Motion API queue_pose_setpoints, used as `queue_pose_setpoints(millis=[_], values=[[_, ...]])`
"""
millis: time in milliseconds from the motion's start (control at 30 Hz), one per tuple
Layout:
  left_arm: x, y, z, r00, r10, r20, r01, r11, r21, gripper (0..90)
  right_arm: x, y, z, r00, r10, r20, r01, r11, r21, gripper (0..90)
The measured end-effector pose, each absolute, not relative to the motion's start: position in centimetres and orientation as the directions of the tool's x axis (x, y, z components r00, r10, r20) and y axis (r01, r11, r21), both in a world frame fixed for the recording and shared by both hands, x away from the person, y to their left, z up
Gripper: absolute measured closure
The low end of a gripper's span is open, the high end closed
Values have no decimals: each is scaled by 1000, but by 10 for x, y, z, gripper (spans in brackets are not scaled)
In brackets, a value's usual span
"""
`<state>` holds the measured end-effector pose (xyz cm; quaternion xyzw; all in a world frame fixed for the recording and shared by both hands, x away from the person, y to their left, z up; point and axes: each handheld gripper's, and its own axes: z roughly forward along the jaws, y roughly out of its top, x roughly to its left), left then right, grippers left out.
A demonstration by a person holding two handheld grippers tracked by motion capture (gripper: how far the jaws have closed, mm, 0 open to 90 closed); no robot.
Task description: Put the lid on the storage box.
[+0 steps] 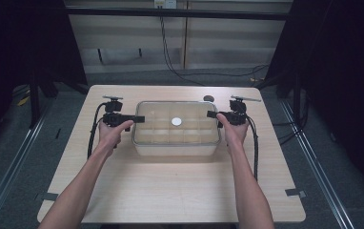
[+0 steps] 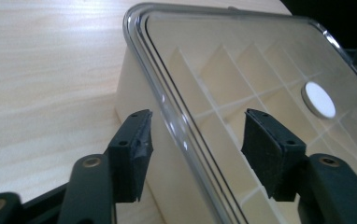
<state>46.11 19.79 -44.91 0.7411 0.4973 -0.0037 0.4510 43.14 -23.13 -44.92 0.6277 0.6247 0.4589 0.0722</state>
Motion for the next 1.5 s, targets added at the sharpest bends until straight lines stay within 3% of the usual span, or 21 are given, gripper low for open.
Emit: queue_pose_setpoints(millis=[133,300,433,600,667,867,1233,1500], values=[[453,205,-440,528,747,-404,715,-135,686,400,423,-233,-442,-225,853,470,707,-189,682,390],[441,216,-435,525,719,-456,714,-81,695,348,411,-237,-433,-262,851,455,682,-170,711,389],[430,219,-435,548,725,-416,701,-128,701,342,404,-236,-431,-278,873,401,688,-110,717,404],[419,227,-434,564,720,-405,688,-137,713,294,390,-239,-427,-311,854,418,665,-119,738,410],[413,227,-432,583,703,-407,683,-154,714,334,384,-239,-424,-326,850,414,661,-108,743,394],[388,228,-427,622,714,-322,618,-196,761,312,366,-244,-419,-364,853,375,653,-54,756,360],[351,230,-430,653,693,-306,607,-236,759,269,322,-244,-418,-424,821,383,622,-43,782,339],[322,243,-438,664,684,-302,613,-266,744,320,292,-244,-416,-437,817,376,615,-34,788,319]])
